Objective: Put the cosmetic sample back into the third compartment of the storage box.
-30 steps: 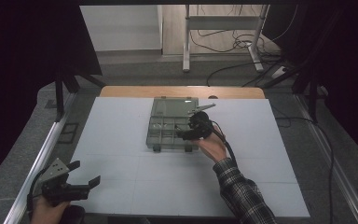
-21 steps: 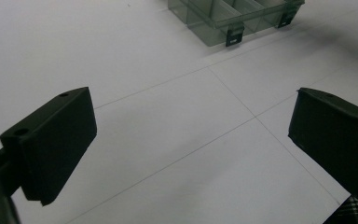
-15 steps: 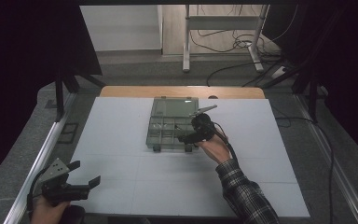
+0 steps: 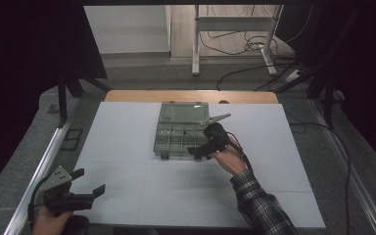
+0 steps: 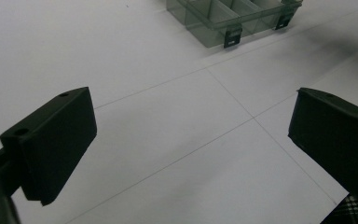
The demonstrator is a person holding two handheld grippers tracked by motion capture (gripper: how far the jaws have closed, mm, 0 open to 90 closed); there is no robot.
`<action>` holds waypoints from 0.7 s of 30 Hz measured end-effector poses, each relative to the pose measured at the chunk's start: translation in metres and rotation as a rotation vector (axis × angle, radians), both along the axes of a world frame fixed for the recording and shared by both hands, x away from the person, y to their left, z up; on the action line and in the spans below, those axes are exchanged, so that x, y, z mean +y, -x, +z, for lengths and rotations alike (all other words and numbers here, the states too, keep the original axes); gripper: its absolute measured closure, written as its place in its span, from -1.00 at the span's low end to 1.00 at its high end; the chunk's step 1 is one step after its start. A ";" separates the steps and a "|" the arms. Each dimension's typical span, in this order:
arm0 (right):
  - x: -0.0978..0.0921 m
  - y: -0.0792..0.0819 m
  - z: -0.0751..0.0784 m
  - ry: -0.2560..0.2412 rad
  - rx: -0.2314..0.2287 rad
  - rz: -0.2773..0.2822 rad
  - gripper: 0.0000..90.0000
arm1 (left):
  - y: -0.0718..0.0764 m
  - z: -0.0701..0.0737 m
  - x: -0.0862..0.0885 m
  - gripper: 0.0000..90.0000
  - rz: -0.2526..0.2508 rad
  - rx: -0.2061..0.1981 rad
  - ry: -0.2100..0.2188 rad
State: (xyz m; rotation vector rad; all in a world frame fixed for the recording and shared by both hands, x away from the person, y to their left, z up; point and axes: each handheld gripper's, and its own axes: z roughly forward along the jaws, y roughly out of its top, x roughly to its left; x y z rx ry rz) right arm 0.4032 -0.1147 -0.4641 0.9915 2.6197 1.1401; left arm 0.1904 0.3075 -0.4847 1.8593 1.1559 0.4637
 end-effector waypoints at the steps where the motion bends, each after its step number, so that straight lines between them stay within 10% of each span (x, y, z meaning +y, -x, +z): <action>1: -0.001 0.001 0.001 -0.015 0.004 -0.001 -0.96 | 0.000 0.000 0.000 -0.97 0.000 0.000 0.000; 21: -0.010 0.025 0.004 -0.016 -0.008 0.009 -1.00 | 0.000 0.000 0.000 -0.97 0.000 0.001 0.001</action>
